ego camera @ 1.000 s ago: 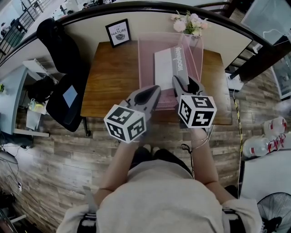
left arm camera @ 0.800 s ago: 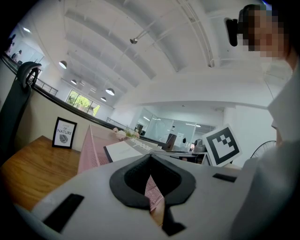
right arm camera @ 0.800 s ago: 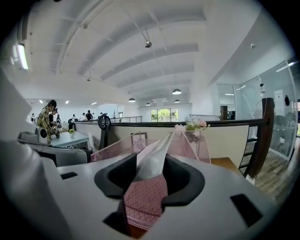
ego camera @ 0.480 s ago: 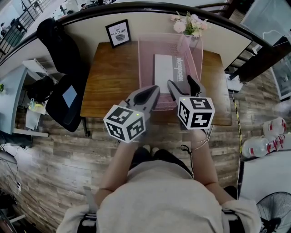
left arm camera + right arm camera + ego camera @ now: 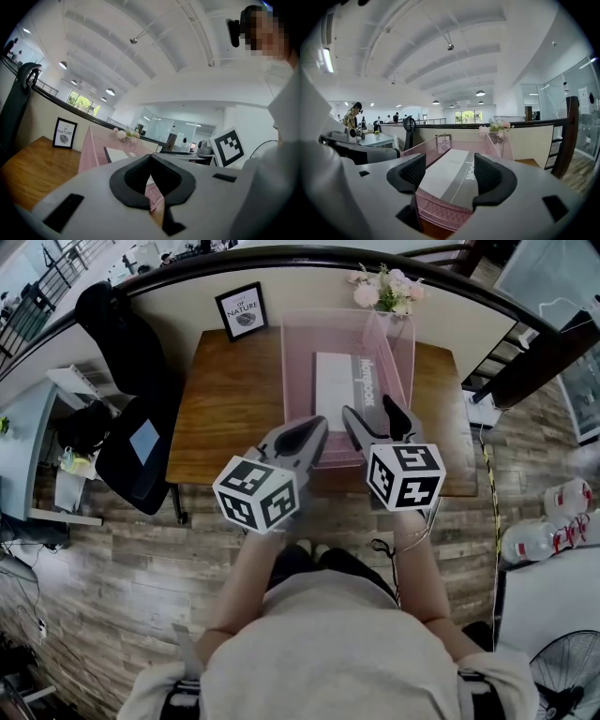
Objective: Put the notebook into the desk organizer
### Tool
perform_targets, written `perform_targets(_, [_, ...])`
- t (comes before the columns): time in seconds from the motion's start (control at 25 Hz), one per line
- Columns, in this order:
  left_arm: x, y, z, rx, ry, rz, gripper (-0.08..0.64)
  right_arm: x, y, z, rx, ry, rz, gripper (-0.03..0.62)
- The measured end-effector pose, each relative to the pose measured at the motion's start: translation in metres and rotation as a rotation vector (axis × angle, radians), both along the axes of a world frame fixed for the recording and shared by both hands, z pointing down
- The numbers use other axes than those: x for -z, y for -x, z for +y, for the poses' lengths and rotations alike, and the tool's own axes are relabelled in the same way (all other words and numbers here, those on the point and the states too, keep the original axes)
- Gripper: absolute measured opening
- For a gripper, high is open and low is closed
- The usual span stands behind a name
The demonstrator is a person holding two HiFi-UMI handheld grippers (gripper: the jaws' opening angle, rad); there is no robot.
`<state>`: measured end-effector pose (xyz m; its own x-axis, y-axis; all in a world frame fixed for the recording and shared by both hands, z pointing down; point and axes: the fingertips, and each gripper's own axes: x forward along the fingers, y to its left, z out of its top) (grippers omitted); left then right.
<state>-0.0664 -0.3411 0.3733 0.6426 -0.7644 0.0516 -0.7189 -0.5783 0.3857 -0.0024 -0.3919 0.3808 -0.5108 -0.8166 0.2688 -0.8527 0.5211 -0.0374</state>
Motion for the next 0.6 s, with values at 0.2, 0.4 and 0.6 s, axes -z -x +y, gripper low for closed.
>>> perform_targets(0.2, [0.002,-0.003,-0.001,-0.005,-0.007,-0.010,0.011,0.011,0.002,0.005,0.027,-0.023,-0.037,0.313])
perform_targets(0.4, [0.009,-0.004,-0.001,-0.006,-0.032,-0.024,0.011,0.028,0.002,0.015,0.057,-0.068,-0.113,0.256])
perform_targets(0.6, [0.014,-0.011,-0.002,-0.026,-0.058,-0.057,0.011,0.038,-0.004,0.021,0.077,-0.084,-0.170,0.202])
